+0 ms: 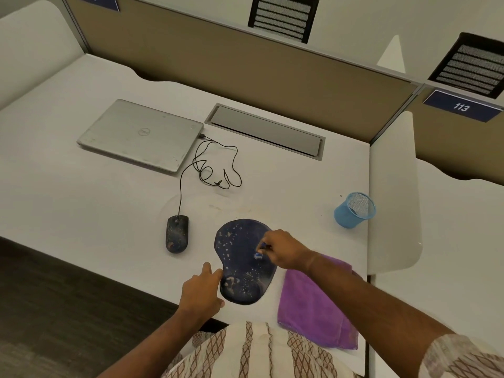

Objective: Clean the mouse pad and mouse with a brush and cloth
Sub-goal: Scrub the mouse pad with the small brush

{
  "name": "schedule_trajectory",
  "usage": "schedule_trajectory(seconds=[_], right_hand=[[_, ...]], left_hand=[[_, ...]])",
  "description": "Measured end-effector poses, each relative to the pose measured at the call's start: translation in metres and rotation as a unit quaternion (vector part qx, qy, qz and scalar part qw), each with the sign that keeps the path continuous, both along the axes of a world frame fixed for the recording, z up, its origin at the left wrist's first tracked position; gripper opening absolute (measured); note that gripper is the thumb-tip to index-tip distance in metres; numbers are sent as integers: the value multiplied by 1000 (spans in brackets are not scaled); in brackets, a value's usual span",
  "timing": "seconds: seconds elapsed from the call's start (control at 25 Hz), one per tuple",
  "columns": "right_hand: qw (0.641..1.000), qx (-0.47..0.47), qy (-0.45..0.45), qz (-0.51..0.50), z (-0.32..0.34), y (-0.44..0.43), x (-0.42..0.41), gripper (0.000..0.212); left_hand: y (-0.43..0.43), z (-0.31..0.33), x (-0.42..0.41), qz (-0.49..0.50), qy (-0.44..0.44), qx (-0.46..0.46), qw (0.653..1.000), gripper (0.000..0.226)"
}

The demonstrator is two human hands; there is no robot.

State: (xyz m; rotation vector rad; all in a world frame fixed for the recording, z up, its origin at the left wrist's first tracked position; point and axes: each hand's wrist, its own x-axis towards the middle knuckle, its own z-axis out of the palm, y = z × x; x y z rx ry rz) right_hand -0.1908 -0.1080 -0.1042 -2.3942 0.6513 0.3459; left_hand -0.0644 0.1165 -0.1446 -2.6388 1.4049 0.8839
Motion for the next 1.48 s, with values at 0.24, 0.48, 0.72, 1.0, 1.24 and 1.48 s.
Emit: schedule_trajectory(seconds=[0.24,0.48,0.72,1.0,1.24,1.48], right_hand=[[997,-42,67,15,0,-15,-23,18],[991,-78,93,51,6,-19,-23,11],[1000,-7,-5,14,2,5,-6,15],[998,-36,37,-21,-5,-13,-31,15],[994,-63,87,-17,0,-29,-31,13],[996,12,-28,-88,-2,1,-13,11]], left_hand=[[0,2,-1,-3,-4,1,1000,62],[1,3,-3,0,1,-4,1000,62],[0,3,-1,-1,-1,0,1000,62],[0,3,-2,4,0,-2,1000,62],[0,4,-1,-4,0,-3,1000,62],[0,4,-1,-1,2,-3,1000,62]])
